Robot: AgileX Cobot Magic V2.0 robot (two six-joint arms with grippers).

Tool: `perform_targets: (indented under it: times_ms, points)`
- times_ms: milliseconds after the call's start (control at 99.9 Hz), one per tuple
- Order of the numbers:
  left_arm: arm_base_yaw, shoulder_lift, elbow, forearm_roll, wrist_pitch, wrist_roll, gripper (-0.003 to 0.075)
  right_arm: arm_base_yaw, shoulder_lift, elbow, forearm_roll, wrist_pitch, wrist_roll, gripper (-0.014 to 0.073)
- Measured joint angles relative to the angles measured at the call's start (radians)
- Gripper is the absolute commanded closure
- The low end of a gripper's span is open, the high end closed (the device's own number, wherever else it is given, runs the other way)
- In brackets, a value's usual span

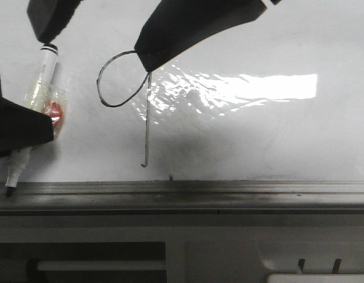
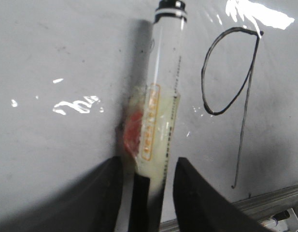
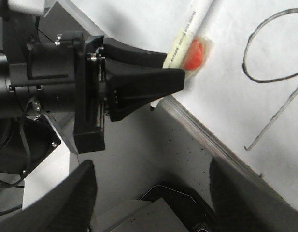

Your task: Write number 9 on whiteboard

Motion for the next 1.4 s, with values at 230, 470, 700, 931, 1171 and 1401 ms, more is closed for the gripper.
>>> perform_targets:
  times_ms: [230, 470, 700, 931, 1171, 1401]
  points:
    - [0.000, -0.019, -0.002, 0.010, 0.000, -0.002, 0.0379, 0.000, 0.000, 0.000, 0.001, -0.002, 0.000, 0.0229]
    - [0.000, -0.163, -0.002, 0.008, 0.008, -0.002, 0.0388, 0.000, -0.044, 0.014, -0.020, -0.017, 0.000, 0.0663]
    - [0.000, -0.398, 0.002, 0.008, 0.092, 0.063, 0.0675, 0.025, -0.214, 0.184, -0.052, -0.169, -0.020, 0.0663]
    - [0.000, -0.643, 0.013, 0.008, 0.219, 0.276, 0.0740, 0.083, -0.496, 0.505, -0.142, -0.484, -0.054, 0.0663]
    - [0.000, -0.886, 0.091, 0.013, 0.353, 0.457, 0.0740, 0.087, -0.794, 0.879, -0.162, -0.806, -0.058, 0.0663]
    - [0.000, -1.015, 0.187, 0.004, 0.377, 0.488, 0.0740, 0.087, -0.955, 1.057, -0.162, -0.923, -0.048, 0.0663]
